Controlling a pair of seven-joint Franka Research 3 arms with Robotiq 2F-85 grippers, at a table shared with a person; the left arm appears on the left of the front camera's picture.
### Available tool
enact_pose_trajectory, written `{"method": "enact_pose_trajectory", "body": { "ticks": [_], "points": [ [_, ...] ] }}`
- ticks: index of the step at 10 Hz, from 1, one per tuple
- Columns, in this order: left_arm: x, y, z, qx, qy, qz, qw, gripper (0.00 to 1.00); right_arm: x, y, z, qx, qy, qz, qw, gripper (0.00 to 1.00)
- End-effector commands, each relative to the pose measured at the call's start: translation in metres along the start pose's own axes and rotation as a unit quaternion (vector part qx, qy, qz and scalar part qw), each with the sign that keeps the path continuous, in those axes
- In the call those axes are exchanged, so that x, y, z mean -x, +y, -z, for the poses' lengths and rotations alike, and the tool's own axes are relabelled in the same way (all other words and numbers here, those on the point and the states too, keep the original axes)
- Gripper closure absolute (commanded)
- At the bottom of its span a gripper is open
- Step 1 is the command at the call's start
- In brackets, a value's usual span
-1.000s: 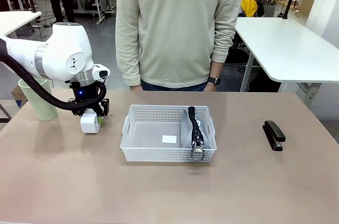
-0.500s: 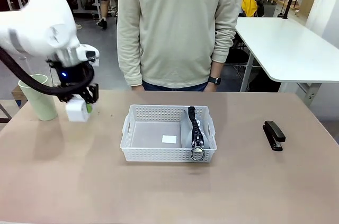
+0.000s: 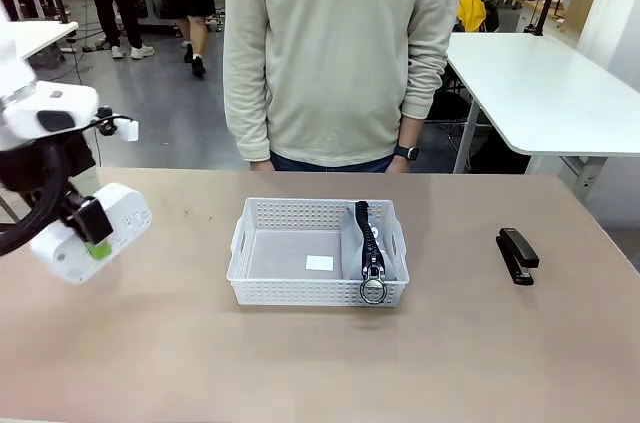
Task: Efficiently arrange items inside the basket to fit them all.
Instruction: Pick up the Digital clock and place it inside the Organizing basket.
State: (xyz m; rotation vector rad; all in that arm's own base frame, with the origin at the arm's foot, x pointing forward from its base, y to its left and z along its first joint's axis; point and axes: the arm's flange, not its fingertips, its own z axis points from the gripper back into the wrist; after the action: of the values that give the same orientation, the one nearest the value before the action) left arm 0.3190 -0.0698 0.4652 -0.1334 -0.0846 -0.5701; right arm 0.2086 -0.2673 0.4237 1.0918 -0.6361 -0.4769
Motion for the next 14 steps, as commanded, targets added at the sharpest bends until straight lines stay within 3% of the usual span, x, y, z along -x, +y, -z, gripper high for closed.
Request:
{"method": "enact_pose_trajectory", "body": {
  "ticks": [1,5,6,7,8,10,11,12,14],
  "points": [
    [-0.020,0.005,-0.005,-0.015,0.028,-0.011,0.999,1.00,-0.002,0.001,0.001,-0.013,-0.008,-0.012,1.000,0.00],
    [-0.020,0.005,-0.005,-0.015,0.028,-0.011,0.999,1.00,-0.002,0.001,0.001,-0.013,-0.008,-0.012,1.000,0.00],
    [-0.014,0.005,0.002,-0.008,0.018,-0.005,1.000,0.48,-0.002,0.001,0.001,-0.013,-0.008,-0.012,1.000,0.00],
    [-0.048,-0.023,-0.003,-0.002,0.008,-0.036,0.999,0.48,-0.002,0.001,0.001,-0.013,-0.008,-0.012,1.000,0.00],
    [-0.087,-0.067,-0.006,-0.052,-0.001,-0.020,0.998,0.48,-0.002,0.001,0.001,-0.013,-0.008,-0.012,1.000,0.00],
    [-0.150,-0.125,0.004,-0.103,-0.006,0.057,0.993,0.48,-0.002,0.001,0.001,-0.013,-0.008,-0.012,1.000,0.00],
    [-0.178,-0.142,0.016,-0.132,0.001,0.146,0.981,0.48,-0.002,0.001,0.001,-0.013,-0.008,-0.012,1.000,0.00],
    [-0.205,-0.152,0.028,-0.114,0.020,0.192,0.975,0.48,-0.002,0.001,0.001,-0.013,-0.008,-0.012,1.000,0.00],
    [-0.257,-0.162,0.057,-0.123,0.033,0.192,0.973,0.48,-0.002,0.001,0.001,-0.013,-0.008,-0.012,1.000,0.00]
  ]
}}
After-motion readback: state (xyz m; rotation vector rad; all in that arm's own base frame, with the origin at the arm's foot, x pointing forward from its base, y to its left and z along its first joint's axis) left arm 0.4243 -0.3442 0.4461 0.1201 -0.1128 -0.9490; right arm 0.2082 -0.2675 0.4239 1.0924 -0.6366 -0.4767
